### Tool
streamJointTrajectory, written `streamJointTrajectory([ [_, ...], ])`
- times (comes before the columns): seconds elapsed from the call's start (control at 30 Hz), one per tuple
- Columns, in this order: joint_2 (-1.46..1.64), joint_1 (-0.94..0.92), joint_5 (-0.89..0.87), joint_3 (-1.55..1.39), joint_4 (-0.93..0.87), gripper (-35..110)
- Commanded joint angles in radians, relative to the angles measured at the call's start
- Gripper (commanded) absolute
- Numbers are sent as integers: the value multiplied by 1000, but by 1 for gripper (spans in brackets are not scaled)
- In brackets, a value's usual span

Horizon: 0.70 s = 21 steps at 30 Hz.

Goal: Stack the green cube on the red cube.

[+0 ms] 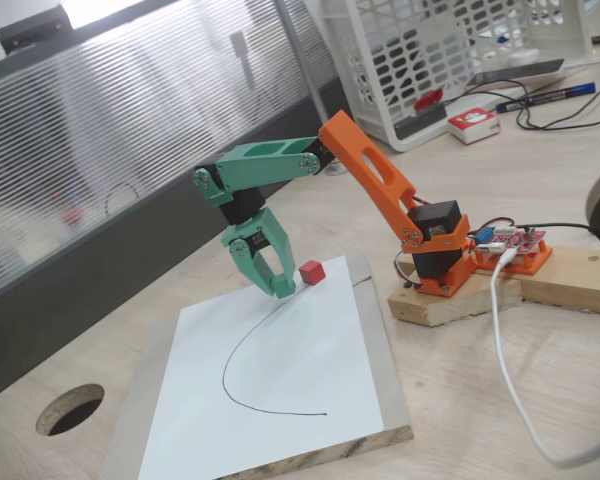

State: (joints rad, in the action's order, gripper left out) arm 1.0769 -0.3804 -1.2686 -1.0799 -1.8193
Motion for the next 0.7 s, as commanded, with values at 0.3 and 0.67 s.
streamJointTrajectory([
  [0.3,64,-20,-15,-3,-14,14],
  [0.67,67,-21,-8,-5,-12,14],
])
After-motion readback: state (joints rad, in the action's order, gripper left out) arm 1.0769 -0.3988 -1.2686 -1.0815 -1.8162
